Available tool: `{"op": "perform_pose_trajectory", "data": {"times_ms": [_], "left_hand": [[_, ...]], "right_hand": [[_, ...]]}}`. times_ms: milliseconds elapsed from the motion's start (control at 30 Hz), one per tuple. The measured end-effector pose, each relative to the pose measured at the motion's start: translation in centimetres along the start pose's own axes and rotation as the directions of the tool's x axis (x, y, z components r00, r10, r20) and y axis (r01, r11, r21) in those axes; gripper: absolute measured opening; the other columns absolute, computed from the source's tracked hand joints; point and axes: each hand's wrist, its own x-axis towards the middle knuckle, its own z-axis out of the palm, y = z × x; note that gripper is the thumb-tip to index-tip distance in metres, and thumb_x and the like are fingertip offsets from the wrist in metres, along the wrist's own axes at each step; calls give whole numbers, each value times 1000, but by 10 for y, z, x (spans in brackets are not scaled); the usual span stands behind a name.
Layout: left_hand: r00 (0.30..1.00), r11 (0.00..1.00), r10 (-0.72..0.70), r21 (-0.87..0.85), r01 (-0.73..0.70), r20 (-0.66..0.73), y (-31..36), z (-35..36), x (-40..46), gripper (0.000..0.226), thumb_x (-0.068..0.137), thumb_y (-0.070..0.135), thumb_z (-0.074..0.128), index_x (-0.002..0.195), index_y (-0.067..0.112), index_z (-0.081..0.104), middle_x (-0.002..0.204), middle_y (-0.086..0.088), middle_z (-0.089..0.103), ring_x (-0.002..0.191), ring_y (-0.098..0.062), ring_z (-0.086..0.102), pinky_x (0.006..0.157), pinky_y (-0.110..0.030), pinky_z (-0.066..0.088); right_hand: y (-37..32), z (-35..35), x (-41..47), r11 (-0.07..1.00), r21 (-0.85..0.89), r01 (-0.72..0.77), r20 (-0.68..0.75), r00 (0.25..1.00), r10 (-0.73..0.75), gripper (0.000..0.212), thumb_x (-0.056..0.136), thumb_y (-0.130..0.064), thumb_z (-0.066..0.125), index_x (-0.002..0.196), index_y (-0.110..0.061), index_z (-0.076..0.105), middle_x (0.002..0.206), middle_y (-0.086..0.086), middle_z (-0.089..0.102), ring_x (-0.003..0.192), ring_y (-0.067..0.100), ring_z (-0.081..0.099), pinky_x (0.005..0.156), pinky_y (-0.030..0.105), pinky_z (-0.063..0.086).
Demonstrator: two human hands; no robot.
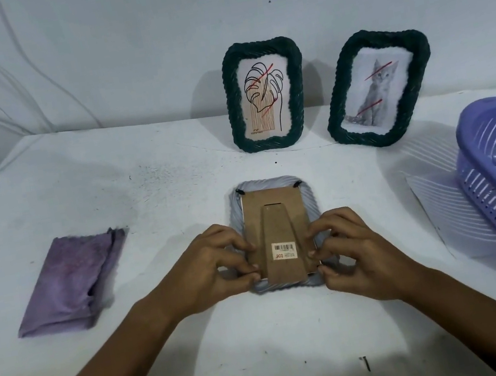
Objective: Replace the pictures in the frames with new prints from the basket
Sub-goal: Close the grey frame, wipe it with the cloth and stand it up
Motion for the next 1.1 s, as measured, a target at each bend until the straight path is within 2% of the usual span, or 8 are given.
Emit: {"op": "perform_pose_trajectory", "data": {"times_ms": [100,200,333,433,600,800,967,1100], "left_hand": [[999,999,-33,-9,33,8,1,0,0,23,75,47,70,80,26,78,98,14,66,100,-4,54,81,-24,45],[997,997,-73,4,73,-12,5,-4,4,25,75,49,67,83,28,77,97,16,64,101,-5,52,83,-18,42],[949,962,-267,10,272,-166,13,-5,21,21,82,43,66,93,26,72,101,14,57,101,-4,47,83,-12,37],[927,932,-346,56,357,-146,14,-2,33,19,88,34,62,100,22,71,103,6,61,100,-13,51,82,-21,40],[900,899,-423,76,432,-105,22,-14,48,29,91,41,54,113,27,66,106,1,66,87,-10,56,74,-19,39],[784,767,-620,-202,609,10,52,-39,64,50,88,62,40,130,36,49,129,2,56,105,-16,55,91,-34,50],[647,538,-761,-502,677,56,59,-61,62,61,70,76,54,115,34,55,111,-7,62,87,-31,68,64,-44,61],[672,491,-734,-612,620,92,53,-75,55,44,84,56,55,112,23,56,107,-11,62,76,-35,70,62,-41,60]], "right_hand": [[-1,-1,-1,997,41,-63,23,998,62,13,78,-28,69,85,-17,67,119,-7,54,118,14,43,92,22,39],[0,-6,5,955,118,-273,-37,960,279,21,82,-42,63,96,-27,64,119,-13,49,118,7,40,93,12,34],[5,-8,28,813,42,-581,-103,807,582,37,88,-33,62,122,-23,53,98,-9,57,92,9,48,72,17,35],[1,-8,44,764,37,-644,-73,761,645,32,88,-22,62,118,-16,58,81,-3,64,76,13,57,67,23,41],[-12,-18,62,619,402,-674,-98,641,761,20,87,-21,63,107,-20,64,87,-2,66,79,12,62,64,21,47],[-51,-28,88,526,725,-444,-93,693,715,16,92,-14,57,101,-20,69,89,-1,73,77,14,62,64,29,47],[-69,-20,101,478,794,-375,-19,771,636,20,93,-14,53,100,-23,70,104,-2,72,89,14,61,75,33,46],[-67,-14,104,548,738,-394,25,827,562,23,97,-16,48,114,-24,61,110,-9,70,97,13,62,77,27,50]]}}
